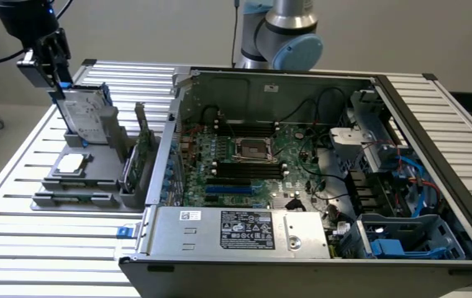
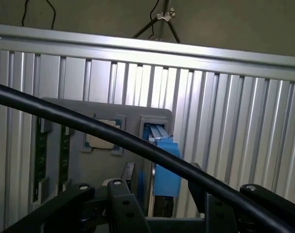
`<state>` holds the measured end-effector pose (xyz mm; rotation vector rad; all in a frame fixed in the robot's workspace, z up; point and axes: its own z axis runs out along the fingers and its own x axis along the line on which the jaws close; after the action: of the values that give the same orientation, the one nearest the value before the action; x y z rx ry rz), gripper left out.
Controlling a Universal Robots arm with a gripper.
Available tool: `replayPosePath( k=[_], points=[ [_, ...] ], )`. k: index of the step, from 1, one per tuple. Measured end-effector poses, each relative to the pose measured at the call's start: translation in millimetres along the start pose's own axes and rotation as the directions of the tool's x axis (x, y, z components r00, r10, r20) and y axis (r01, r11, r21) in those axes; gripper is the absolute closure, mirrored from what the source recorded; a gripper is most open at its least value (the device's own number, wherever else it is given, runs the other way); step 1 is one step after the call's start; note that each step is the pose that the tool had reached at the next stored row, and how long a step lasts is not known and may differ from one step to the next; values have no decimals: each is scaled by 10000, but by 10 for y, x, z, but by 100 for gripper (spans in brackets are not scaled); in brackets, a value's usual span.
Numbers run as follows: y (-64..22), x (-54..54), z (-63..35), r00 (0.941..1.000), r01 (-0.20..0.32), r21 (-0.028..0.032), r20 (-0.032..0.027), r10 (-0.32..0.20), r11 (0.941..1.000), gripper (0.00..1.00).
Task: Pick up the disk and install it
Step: 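Pick up the disk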
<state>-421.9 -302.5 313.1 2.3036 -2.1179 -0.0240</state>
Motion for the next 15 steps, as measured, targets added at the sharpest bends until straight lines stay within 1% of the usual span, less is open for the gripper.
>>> replayPosePath(
  k=[8, 15],
  points=[
    [20, -43, 147, 9989, -467, 1, 7, 467, 9989, 44],
    [34, -52, 266, 9972, -752, 2, 11, 752, 9972, 44]
  ],
)
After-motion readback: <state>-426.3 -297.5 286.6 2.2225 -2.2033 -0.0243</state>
